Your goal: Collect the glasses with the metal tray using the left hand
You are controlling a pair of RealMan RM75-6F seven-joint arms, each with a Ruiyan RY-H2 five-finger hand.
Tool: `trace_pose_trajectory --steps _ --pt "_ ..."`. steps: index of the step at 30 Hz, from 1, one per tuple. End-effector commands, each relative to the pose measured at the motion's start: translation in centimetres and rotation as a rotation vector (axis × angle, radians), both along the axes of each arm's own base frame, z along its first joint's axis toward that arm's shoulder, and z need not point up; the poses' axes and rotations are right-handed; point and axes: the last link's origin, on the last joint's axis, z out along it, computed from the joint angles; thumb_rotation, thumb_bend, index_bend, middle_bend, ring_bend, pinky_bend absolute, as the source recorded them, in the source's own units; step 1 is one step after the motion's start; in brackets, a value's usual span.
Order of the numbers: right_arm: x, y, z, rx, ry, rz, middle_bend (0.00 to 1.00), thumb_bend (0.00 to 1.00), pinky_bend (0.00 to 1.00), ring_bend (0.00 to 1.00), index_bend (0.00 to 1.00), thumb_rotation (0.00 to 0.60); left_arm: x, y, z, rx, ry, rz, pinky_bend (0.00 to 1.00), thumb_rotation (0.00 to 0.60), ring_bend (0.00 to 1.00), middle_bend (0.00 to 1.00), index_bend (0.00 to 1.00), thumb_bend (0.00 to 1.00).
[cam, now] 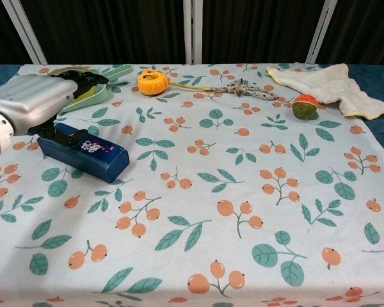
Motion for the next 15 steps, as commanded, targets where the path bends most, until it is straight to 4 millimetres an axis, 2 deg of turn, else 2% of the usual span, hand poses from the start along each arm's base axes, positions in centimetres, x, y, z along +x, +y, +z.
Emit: trace_pose_trajectory --steps 1,5,8,15 --pt "0.0 0.0 0.0 -0.002 0.000 0.002 0.00 0.29 0.00 0.00 0.00 0.600 0.0 0.0 0.3 0.041 -0.040 -0.024 0.14 0.600 0.01 0.00 0.00 0.30" --pt "0.2 0.0 0.2 -0.007 -0.002 0.007 0.00 0.29 0.00 0.00 0.00 0.600 -0.5 -0.5 1.8 0.086 -0.072 -0.016 0.14 0.600 0.01 0.00 0.00 0.19" --pt "0.3 -0.1 0.3 -0.008 -0.005 0.016 0.00 0.29 0.00 0.00 0.00 0.600 -1.8 -1.8 3.8 0.109 -0.144 0.005 0.14 0.600 0.01 0.00 0.00 0.16" --pt "0.7 -0.1 -0.1 0.032 0.000 0.046 0.00 0.28 0.00 0.00 0.00 0.600 -9.5 -7.6 9.4 0.077 -0.253 0.167 0.14 0.588 0.01 0.00 0.00 0.15"
